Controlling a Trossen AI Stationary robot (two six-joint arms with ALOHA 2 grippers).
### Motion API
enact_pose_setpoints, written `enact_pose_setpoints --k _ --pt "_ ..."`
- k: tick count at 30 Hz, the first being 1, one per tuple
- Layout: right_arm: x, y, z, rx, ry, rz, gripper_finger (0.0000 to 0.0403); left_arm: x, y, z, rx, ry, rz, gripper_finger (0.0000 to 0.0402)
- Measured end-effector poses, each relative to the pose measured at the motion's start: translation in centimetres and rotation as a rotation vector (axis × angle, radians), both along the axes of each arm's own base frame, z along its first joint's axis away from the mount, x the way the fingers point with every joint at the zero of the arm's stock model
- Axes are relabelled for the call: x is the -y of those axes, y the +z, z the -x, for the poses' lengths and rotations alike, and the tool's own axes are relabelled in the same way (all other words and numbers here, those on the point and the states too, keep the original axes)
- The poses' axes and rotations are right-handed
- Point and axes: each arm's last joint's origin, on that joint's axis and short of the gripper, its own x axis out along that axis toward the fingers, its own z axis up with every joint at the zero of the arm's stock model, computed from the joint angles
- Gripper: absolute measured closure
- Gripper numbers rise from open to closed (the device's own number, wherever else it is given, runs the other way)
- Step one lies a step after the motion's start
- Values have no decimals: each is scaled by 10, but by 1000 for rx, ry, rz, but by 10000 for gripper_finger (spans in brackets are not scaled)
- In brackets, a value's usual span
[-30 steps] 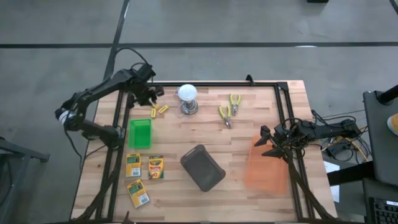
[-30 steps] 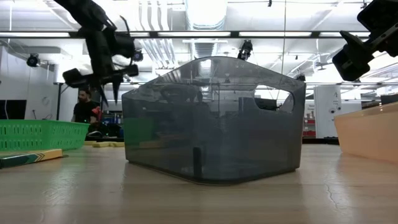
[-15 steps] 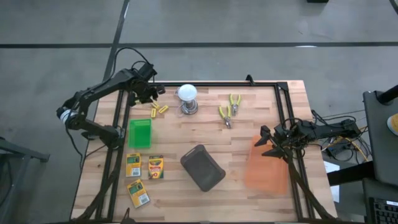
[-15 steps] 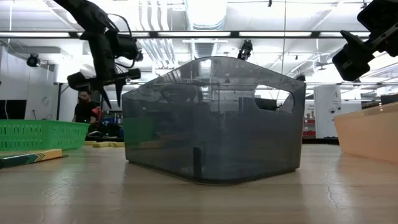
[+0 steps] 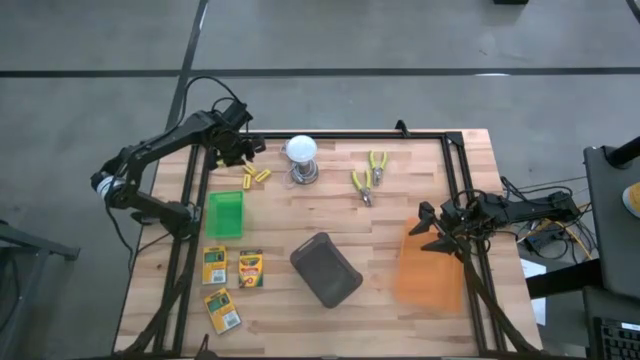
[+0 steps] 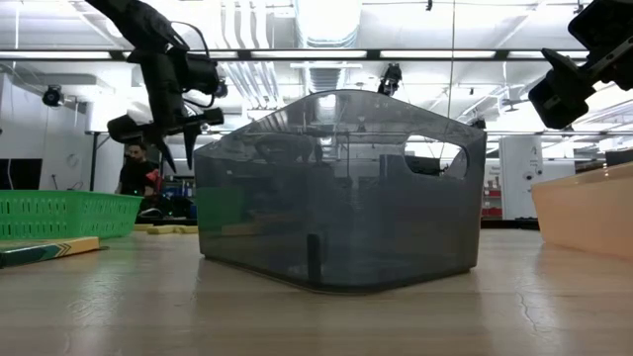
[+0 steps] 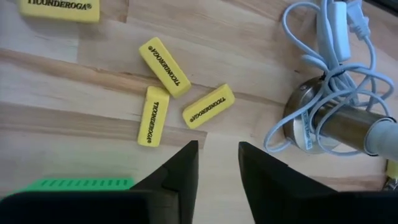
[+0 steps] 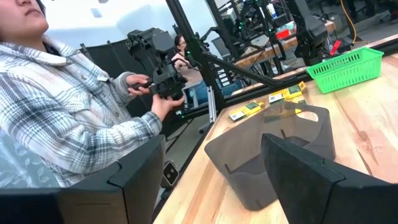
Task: Pick & Place School Supplies
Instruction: Put the yellow eraser into the green bin
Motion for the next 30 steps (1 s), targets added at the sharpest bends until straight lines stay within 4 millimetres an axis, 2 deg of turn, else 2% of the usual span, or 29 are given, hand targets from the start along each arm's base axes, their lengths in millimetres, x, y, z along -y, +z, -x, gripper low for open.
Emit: enact_pose_setpoints --k 9,13,21,30 --pt "0 0 0 0 0 0 137 0 0 0 -6 30 -1 160" --pt "0 0 0 0 0 0 136 1 -3 4 -53 159 25 126" --pt "0 0 0 0 1 0 145 3 -32 5 -35 436 144 124" --pt "0 0 0 0 0 0 136 -9 -65 0 63 408 56 124"
